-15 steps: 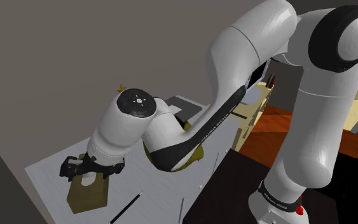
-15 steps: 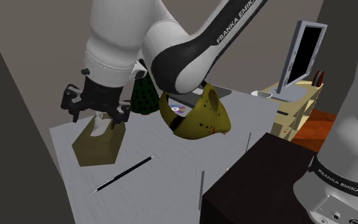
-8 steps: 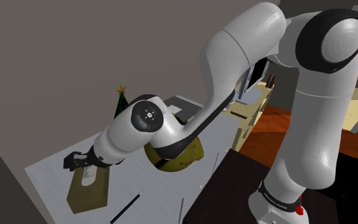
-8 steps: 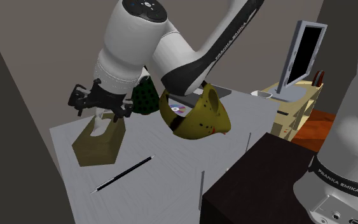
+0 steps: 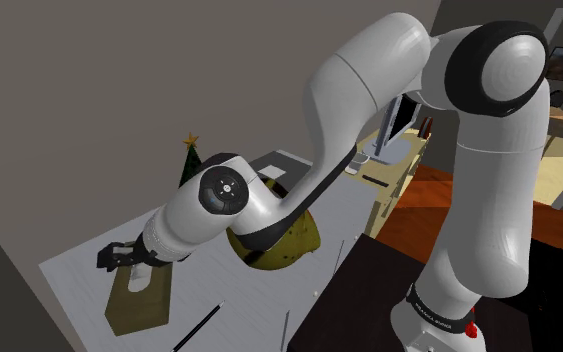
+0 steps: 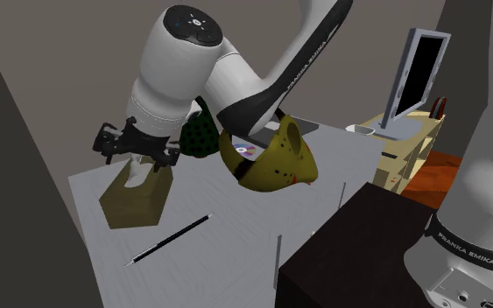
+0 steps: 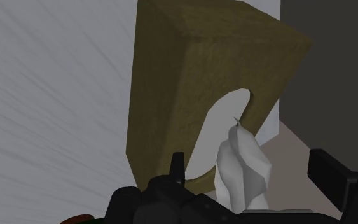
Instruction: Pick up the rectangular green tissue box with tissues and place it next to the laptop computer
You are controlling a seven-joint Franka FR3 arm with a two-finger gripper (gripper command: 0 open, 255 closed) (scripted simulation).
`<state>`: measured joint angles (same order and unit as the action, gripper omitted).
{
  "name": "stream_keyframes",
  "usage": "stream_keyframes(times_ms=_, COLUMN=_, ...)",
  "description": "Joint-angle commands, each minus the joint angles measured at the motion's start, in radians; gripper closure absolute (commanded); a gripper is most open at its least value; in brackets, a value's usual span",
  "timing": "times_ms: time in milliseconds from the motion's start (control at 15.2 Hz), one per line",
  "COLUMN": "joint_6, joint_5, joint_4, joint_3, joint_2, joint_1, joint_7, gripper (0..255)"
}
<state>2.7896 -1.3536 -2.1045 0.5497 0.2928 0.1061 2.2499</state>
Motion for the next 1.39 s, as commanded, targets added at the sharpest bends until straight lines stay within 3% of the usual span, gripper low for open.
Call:
stream_keyframes(times_ms=0, joint_6=0.0, joint_5=0.0, joint_4=0.0, joint_3=0.0, joint_2=0.0, joint_1=0.0, joint_7=0.0, gripper=0)
stream_keyframes(times_ms=66, joint_6=0.0, joint_5=0.0, joint_4=0.0, joint_3=0.0, joint_2=0.0, joint_1=0.0, joint_7=0.0, gripper=0)
stream_keyframes(times_ms=132, joint_6=0.0, joint_5=0.0, joint_4=0.0, joint_3=0.0, joint_2=0.0, joint_1=0.0, joint_7=0.0, gripper=255)
stream_keyframes(times_ms=726, joint_6=0.0, joint_5=0.0, joint_4=0.0, joint_3=0.0, joint_2=0.0, joint_1=0.0, joint_7=0.0, gripper=255)
stream_keyframes(times_ms=1320, joint_6=-0.01, joint_5=0.222, joint_4=-0.016, joint_3=0.06, joint_2=-0.092, joint_1=-0.053, joint_7=-0.195, gripper=255)
